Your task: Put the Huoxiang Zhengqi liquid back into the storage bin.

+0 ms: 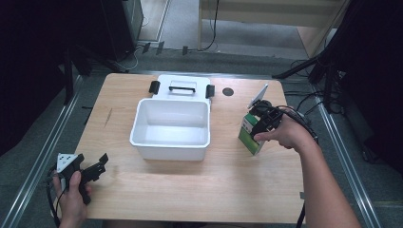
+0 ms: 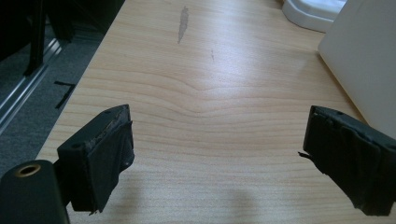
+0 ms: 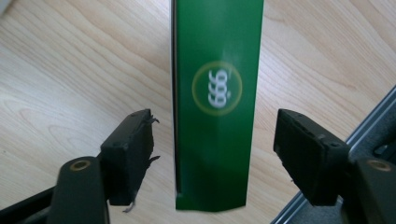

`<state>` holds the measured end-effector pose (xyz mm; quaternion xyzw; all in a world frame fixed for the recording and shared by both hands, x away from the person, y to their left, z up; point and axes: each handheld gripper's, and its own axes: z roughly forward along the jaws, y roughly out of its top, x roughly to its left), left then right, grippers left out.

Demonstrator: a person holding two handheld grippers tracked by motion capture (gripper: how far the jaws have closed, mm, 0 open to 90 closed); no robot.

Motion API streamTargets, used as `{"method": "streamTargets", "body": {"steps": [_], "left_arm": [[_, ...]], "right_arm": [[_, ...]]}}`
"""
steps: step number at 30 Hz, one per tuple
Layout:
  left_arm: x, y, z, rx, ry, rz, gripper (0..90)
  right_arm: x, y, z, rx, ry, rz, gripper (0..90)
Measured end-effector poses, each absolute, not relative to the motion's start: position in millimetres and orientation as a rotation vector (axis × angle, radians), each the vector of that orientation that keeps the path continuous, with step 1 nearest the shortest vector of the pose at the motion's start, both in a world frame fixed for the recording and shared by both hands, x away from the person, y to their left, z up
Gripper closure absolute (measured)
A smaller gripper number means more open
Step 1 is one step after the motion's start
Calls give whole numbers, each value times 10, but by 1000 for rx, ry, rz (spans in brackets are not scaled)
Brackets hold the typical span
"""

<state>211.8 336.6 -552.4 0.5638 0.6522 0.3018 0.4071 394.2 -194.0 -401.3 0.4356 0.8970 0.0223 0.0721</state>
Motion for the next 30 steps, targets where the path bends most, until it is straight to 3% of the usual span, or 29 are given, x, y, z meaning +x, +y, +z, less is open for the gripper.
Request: {"method": "streamTargets", "body": {"steps": [9,18,23,30], "left_arm": [[2120,3370,-5524,1424,1642,755,90],[2126,3371,-5526,1425,1641,749,92],[2131,3373,-5528,1422,1646,742,92],[2133,3373,-5528,1425,1644,742,93]], "right_arm": [[4085,-1869,-4050,1394,2698,128,350],[4181,-1847,-4110,1472,2744,155,494],[4162,-1812,-4096,1414,2722,105,633],[4096,-1706,-4031,1183,2804,117,643]]}}
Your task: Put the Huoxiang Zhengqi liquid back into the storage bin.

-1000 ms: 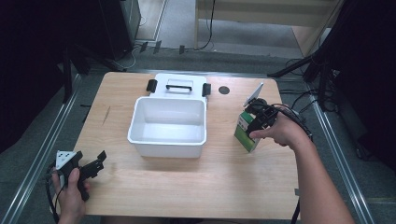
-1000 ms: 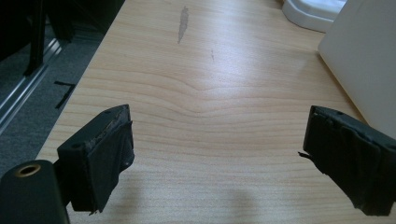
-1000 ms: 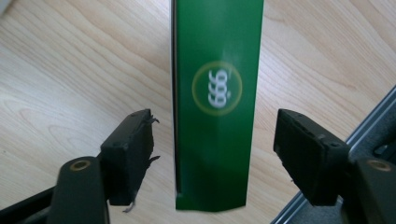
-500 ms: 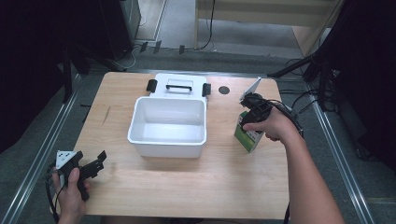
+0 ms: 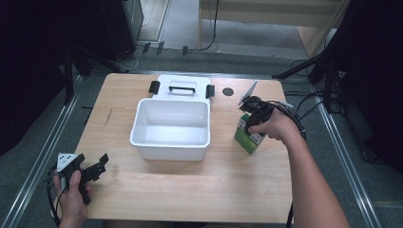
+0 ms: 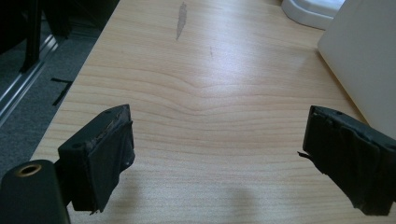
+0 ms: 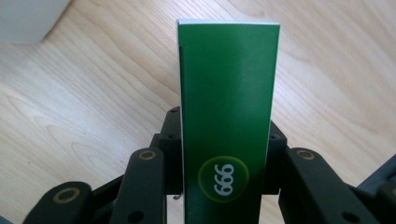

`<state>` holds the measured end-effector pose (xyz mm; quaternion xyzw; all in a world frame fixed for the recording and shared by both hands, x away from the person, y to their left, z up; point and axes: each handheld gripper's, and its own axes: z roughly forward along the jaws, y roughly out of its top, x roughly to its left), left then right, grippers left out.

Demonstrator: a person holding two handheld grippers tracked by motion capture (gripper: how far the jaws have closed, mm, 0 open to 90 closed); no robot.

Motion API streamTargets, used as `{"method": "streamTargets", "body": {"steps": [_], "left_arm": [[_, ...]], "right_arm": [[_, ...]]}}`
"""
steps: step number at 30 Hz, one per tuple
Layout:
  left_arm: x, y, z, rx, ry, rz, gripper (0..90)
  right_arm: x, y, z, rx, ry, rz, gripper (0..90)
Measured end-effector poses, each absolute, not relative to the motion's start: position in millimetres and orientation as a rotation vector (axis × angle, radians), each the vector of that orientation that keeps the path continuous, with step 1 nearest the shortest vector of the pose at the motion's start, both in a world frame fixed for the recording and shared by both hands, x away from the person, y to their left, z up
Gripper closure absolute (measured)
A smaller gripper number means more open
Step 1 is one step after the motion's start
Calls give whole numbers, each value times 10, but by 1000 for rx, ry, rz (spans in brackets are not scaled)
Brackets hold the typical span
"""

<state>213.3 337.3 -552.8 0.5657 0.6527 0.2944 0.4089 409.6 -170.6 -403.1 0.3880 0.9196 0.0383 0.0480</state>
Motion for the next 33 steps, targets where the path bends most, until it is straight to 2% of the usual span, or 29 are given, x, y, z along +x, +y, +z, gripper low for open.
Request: {"method": "streamTargets", "body": {"steps": [10,22,33], "left_arm": [[2133,3379,-5527,1424,1647,733,93],[2133,3375,-5525,1427,1645,737,93],[2133,3369,-5525,1430,1644,749,93]], "right_arm": [[4035,-1545,-3826,951,2813,144,647],[3908,-1335,-3340,583,2891,273,648],[3844,-1204,-2994,467,2871,265,648]]}}
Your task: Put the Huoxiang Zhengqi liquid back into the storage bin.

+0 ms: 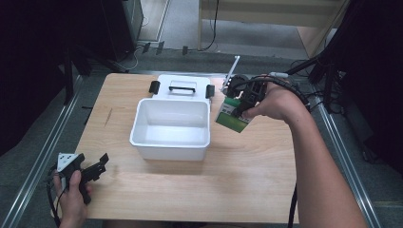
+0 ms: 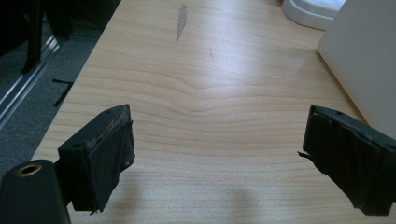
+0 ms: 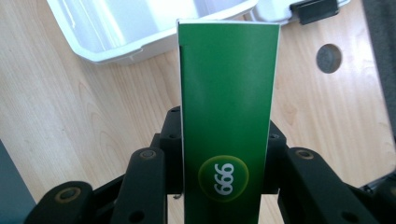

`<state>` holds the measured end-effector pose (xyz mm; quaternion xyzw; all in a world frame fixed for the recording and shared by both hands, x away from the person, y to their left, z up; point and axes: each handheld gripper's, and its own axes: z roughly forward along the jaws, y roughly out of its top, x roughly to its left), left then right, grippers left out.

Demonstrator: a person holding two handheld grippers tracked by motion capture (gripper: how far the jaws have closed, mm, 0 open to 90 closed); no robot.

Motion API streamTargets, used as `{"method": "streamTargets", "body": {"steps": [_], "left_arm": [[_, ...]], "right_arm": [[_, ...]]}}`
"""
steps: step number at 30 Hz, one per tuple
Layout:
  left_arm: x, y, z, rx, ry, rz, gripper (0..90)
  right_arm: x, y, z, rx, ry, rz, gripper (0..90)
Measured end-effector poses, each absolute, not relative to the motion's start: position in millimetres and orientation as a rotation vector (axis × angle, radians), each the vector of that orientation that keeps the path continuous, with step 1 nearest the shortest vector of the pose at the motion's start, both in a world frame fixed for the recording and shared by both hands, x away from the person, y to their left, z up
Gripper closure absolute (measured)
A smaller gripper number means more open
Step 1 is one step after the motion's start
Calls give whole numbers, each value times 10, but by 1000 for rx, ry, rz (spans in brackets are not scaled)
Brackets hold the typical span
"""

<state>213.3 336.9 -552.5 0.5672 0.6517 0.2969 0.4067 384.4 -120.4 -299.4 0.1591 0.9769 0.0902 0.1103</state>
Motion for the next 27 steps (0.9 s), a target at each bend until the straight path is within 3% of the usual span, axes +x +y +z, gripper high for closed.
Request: {"method": "streamTargets", "body": {"steps": [11,27], "left_arm": [[2133,3357,-5524,1430,1643,754,93],[2132,3351,-5524,1435,1640,764,93]], "right_arm": [[3813,-959,-2730,361,2861,273,648],[3804,-568,-2672,265,2869,380,648]]}}
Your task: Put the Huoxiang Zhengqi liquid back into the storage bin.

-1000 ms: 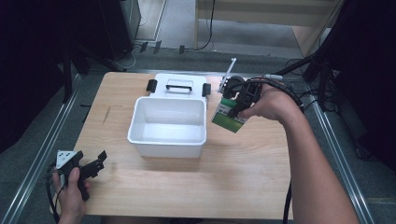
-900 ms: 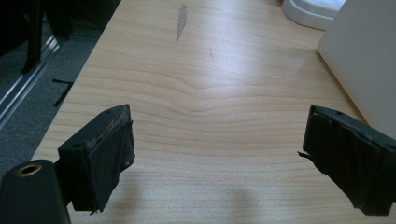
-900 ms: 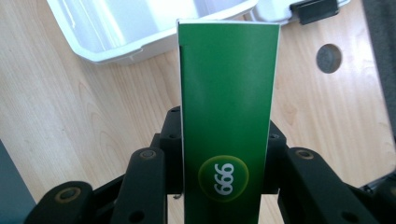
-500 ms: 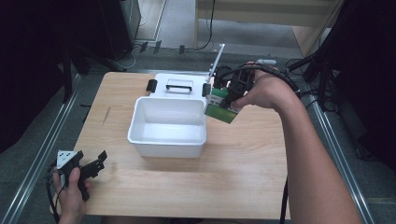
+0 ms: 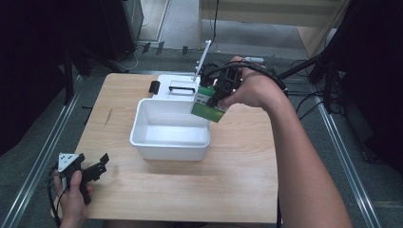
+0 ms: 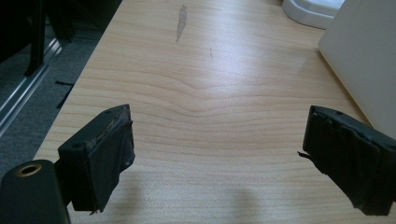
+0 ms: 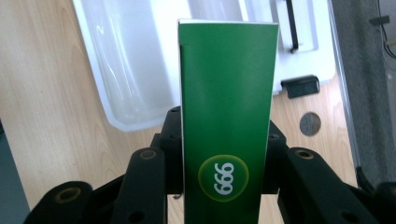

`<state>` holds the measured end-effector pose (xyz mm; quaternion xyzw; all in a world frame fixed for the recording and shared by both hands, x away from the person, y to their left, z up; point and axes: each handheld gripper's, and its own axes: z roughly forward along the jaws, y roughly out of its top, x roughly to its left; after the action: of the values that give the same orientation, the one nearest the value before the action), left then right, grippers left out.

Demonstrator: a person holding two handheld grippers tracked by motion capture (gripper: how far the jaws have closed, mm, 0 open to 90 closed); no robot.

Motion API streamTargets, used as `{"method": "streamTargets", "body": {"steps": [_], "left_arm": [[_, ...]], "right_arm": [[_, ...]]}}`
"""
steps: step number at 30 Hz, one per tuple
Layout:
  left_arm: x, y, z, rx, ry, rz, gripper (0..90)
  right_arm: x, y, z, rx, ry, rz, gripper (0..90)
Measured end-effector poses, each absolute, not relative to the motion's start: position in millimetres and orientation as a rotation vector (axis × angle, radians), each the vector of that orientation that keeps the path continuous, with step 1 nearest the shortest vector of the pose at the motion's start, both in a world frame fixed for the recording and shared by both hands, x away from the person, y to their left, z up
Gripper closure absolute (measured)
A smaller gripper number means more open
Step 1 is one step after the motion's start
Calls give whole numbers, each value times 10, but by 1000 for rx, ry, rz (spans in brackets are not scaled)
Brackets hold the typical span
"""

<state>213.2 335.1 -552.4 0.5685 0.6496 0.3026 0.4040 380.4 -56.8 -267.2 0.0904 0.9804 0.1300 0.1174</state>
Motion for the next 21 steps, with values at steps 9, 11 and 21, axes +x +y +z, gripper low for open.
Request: {"method": "streamTargets", "body": {"steps": [9,11,21], "left_arm": [[2133,3352,-5524,1436,1641,764,93],[2133,3351,-5523,1437,1641,765,93],[2131,3354,-5523,1442,1640,763,93]], "right_arm": [[3800,-416,-2703,209,2880,404,648],[3799,-386,-2718,182,2880,408,647],[3810,-251,-2853,71,2892,376,647]]}}
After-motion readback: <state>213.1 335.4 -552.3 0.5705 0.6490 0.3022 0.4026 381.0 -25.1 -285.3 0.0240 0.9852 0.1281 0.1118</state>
